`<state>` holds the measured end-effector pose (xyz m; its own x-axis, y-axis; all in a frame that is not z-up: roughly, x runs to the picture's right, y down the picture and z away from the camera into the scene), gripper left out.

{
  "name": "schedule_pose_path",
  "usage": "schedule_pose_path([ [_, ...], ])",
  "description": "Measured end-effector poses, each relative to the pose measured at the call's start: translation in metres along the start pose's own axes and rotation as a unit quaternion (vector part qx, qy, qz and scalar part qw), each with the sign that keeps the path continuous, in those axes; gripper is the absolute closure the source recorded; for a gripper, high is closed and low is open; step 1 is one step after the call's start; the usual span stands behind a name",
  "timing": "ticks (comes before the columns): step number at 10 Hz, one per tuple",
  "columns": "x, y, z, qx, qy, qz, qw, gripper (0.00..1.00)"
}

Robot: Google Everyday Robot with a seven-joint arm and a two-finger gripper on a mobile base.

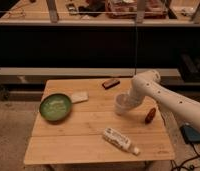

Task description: Pick up the ceramic cup

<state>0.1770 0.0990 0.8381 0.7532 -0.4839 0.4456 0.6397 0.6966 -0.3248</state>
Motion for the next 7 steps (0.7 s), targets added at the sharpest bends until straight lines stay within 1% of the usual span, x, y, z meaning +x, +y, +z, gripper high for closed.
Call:
schedule_pose_path([
  [1,-0.001,-0.005,-0.002,-0.001,0.001,-0.001,1.0,0.8],
  [3,0.0,-0.006,-0.007,-0.005,0.003,0.001,1.0,0.98],
  [4,-0.001,-0.006,-0.012,-0.006,0.003,0.003,1.0,1.0],
  [5,-0.001,-0.008,-0.019,-0.006,0.006,0.006,0.9999,1.0],
  [6,-0.002,-0.011,-0.029,-0.002,0.01,0.011,0.9999,1.0],
  [7,-0.006,-0.017,-0.041,0.007,0.009,0.013,0.9999,1.0],
])
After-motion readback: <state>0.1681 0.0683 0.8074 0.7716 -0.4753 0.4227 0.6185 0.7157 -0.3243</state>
